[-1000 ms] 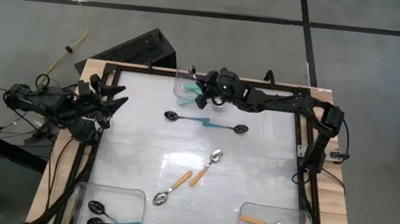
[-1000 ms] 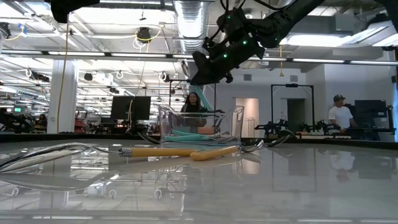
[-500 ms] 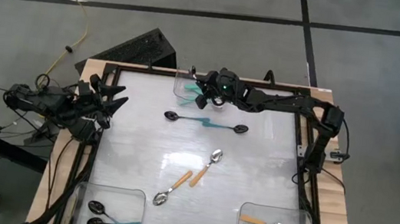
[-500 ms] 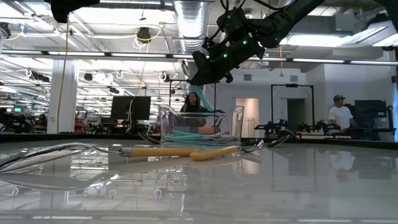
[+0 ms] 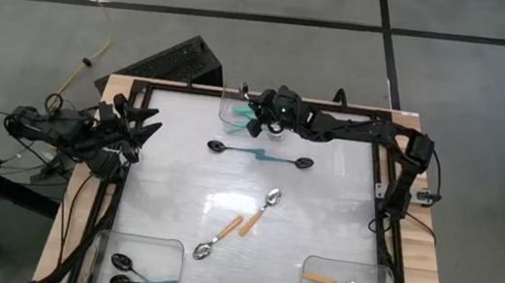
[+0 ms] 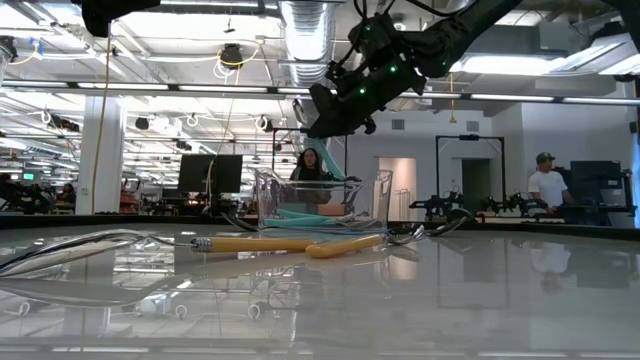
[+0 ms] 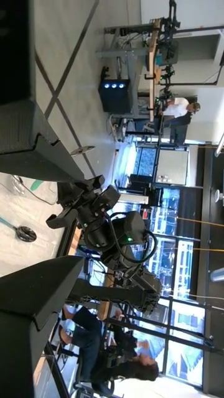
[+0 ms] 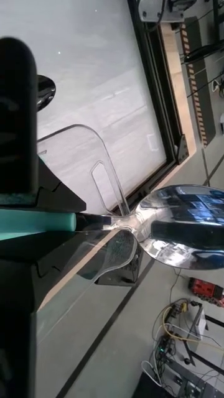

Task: Sort silverware by color (type)
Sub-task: Put the blue spoon into the top transparent bin

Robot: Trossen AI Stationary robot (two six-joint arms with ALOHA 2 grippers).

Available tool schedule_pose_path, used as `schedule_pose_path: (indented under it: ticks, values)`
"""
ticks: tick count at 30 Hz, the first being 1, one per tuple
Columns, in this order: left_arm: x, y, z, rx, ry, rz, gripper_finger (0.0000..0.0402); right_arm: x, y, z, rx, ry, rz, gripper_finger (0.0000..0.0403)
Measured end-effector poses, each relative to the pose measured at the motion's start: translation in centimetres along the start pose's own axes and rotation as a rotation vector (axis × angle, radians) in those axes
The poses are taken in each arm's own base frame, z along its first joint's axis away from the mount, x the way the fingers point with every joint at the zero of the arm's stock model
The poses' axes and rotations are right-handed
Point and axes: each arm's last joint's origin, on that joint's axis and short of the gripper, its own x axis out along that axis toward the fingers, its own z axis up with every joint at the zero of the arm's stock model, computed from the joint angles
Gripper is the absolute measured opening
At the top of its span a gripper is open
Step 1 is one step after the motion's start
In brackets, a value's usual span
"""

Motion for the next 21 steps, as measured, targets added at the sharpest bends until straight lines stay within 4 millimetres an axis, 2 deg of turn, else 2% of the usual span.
schedule_pose_path:
  ticks: [6,9,16,21]
  values:
    - [0.0,0.0,-0.1,0.002,0.008,0.001,0.019,2.6,0.4,-2.9,0.01,0.042,-0.008,0.0063]
    - [0.0,0.0,-0.1,0.004,0.009,0.002,0.019,3.3,0.5,-4.0,0.006,0.067,-0.01,0.0063]
    - [0.0,0.0,-0.1,0.01,0.011,0.009,0.019,3.6,0.1,-2.6,-0.01,0.021,-0.015,0.0063]
    - [0.0,0.0,-0.2,0.011,0.012,0.01,0.019,3.6,-0.2,-0.5,-0.075,0.097,-0.019,0.0063]
